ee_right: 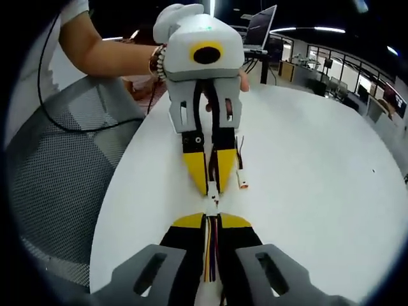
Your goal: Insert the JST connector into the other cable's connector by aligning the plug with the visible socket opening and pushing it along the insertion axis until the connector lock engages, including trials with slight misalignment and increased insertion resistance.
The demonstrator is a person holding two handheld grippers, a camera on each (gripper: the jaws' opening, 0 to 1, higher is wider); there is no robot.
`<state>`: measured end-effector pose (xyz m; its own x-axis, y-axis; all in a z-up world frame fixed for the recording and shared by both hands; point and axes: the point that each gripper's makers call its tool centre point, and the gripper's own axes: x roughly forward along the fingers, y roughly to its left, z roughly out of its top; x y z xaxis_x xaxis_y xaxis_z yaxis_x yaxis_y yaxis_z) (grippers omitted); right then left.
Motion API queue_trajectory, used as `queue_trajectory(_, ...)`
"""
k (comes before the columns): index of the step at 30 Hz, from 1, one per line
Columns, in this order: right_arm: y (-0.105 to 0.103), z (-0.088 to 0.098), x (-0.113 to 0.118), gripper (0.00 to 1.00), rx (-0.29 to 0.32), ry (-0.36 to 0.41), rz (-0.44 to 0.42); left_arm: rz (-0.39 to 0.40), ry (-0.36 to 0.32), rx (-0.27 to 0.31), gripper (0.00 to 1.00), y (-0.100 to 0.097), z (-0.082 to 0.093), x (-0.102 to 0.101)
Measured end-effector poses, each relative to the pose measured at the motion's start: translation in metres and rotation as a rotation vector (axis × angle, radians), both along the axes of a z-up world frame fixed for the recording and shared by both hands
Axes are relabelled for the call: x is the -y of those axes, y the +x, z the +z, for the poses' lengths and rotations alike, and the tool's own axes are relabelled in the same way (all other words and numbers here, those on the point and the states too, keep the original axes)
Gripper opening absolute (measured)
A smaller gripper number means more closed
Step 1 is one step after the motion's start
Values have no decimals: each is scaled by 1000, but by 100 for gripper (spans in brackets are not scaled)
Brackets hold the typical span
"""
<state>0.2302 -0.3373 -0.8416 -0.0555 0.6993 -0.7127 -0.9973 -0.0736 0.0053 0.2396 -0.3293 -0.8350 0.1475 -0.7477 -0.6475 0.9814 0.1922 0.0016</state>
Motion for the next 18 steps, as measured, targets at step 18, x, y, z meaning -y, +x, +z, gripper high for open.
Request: queue_trajectory(18, 0, 8, -2, 3, 27, 1, 0, -21, 22, 16, 0, -4, 5, -1)
